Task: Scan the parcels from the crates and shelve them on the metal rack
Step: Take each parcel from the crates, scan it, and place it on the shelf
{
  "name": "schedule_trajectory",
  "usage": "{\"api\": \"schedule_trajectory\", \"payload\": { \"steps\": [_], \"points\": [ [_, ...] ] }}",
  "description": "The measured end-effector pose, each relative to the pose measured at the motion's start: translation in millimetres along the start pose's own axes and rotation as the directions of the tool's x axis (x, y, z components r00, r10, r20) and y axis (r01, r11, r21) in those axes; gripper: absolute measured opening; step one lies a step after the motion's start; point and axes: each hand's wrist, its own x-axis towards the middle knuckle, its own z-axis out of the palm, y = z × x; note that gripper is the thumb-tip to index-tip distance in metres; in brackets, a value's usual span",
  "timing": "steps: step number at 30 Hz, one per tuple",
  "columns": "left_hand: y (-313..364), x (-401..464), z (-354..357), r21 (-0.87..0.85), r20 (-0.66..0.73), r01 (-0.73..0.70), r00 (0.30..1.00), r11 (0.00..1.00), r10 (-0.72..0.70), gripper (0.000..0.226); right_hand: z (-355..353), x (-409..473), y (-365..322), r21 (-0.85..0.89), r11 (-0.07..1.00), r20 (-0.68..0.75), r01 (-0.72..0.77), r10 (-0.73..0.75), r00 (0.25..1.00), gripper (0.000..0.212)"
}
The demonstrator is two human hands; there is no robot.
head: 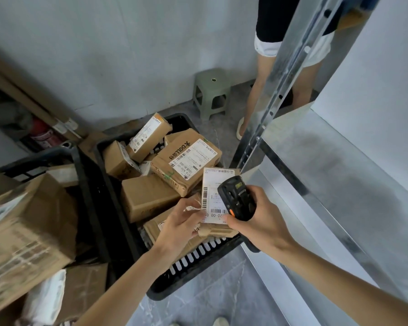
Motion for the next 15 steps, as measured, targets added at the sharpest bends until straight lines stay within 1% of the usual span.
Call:
{"api": "schedule_trajectory", "payload": {
  "steps": [5,9,11,15],
  "points": [
    [-10,-24,4,0.032,0.003,-0.023,1.000,0.999,0.023,0.037,-5,-26,-4,0.049,0.998,-0.032,0.028,-0.026,0.999,0.067],
    [-6,-47,11,-0.047,-0.010,-0.060,0.998,0.997,0.060,0.027,-13,-49,-8,0.063,0.996,-0.078,0.065,-0.060,0.995,0.068],
    [-1,-62,14,-0.091,-0.002,-0.105,0.994,0.990,0.106,0.025,-19,-63,-12,0.076,0.994,-0.109,0.082,-0.074,0.991,0.067],
    [9,-92,22,-0.086,0.031,-0.200,0.979,0.976,0.203,0.025,-37,-93,-23,0.120,0.984,-0.170,0.129,-0.108,0.979,0.067]
  ]
}}
